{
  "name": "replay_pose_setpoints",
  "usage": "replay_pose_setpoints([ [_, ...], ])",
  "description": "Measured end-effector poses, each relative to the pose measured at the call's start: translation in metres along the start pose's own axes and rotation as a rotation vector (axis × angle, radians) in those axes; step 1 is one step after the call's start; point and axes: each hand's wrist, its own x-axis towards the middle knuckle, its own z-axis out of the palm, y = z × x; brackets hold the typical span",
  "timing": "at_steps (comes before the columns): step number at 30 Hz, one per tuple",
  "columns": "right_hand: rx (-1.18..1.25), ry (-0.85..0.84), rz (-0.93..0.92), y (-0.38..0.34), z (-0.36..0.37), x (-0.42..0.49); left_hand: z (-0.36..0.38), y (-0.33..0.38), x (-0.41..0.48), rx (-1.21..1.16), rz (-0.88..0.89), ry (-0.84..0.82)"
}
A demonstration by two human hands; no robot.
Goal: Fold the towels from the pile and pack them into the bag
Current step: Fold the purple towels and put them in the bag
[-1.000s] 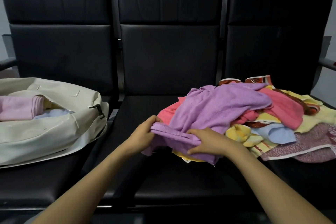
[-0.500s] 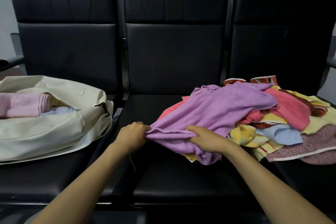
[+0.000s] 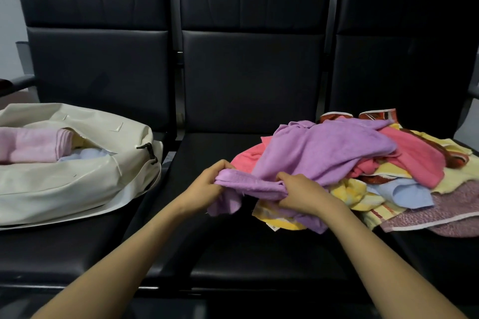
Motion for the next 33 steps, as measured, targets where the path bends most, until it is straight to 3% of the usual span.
replay_pose_setpoints([
  [6, -0.182, -0.073, 0.144, 0.016, -0.001, 0.014, 0.005, -0.004, 0.002, 0.003, -0.011, -0.166],
  [11, -0.147, -0.055, 0.075, 0.020, -0.001, 0.012, 0.006, -0.010, 0.007, 0.922, -0.060, -0.179],
  [17, 0.183, -0.059, -0.021, 0.009, 0.002, -0.003, 0.003, -0.013, 0.010, 1.126, -0.084, -0.018],
  [19, 0.310, -0.072, -0.070, 0.003, 0.001, -0.009, -0.001, -0.018, 0.013, 1.054, -0.099, 0.007],
  [22, 0.379, -0.085, -0.114, -0.002, 0.000, -0.014, -0.008, -0.023, 0.016, 0.699, -0.032, -0.006],
  [25, 0.246, -0.056, -0.097, 0.000, 0.000, -0.016, -0.010, -0.012, 0.007, 0.252, 0.014, 0.004],
  [29, 0.015, 0.054, -0.015, 0.004, 0.002, -0.011, -0.001, -0.004, -0.001, 0.040, 0.008, 0.003],
  [33, -0.088, 0.109, 0.012, 0.011, 0.002, -0.005, 0.023, 0.006, -0.006, -0.388, -0.028, 0.000],
])
